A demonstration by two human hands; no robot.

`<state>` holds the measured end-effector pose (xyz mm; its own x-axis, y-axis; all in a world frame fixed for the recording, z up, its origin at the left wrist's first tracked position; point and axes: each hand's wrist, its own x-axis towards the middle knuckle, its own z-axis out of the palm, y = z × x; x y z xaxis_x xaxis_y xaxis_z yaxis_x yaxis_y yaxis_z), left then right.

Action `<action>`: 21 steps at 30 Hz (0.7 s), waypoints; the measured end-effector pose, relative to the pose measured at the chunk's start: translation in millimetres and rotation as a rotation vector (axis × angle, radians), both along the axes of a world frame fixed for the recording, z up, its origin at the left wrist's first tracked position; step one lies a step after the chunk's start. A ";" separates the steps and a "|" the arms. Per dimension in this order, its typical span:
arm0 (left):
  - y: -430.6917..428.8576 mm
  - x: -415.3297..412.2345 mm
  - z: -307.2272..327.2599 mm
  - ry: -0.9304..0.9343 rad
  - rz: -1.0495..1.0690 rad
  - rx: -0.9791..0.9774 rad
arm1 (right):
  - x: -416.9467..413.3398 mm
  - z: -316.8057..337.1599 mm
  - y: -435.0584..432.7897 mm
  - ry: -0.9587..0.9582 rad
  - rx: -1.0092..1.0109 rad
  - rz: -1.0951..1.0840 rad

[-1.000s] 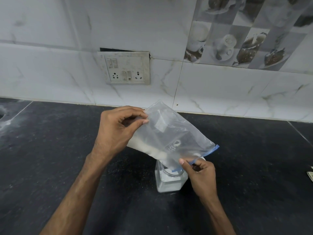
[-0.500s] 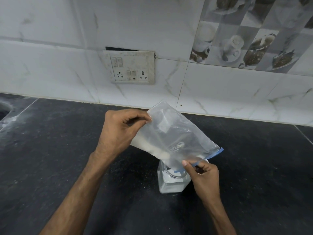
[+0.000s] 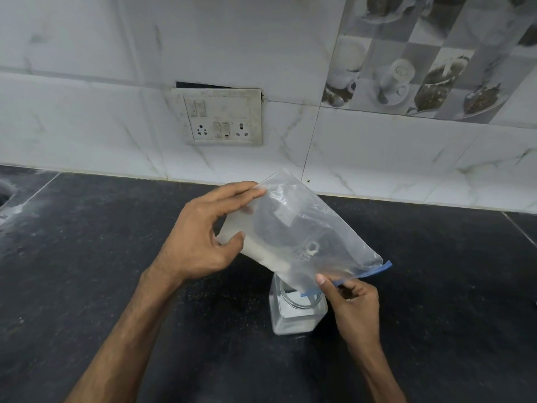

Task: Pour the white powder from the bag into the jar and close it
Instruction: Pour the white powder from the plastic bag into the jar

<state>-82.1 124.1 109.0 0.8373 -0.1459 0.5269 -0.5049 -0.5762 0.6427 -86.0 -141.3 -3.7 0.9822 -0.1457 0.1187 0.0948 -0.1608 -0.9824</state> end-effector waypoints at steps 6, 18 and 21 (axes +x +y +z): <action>8.2 -1.1 -1.2 0.098 -0.037 0.061 | 4.6 2.1 -4.2 -0.005 -0.012 -0.006; 14.9 1.3 -9.2 0.026 -0.062 0.028 | 4.2 -0.6 0.0 0.005 0.003 -0.002; 15.4 -0.1 -10.8 0.004 -0.050 0.008 | 5.3 -2.9 -1.2 0.003 -0.016 0.009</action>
<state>-82.2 139.5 98.2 0.8311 -0.1918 0.5220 -0.5304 -0.5555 0.6404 -80.7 -142.6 -6.5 0.9839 -0.1345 0.1178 0.0933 -0.1757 -0.9800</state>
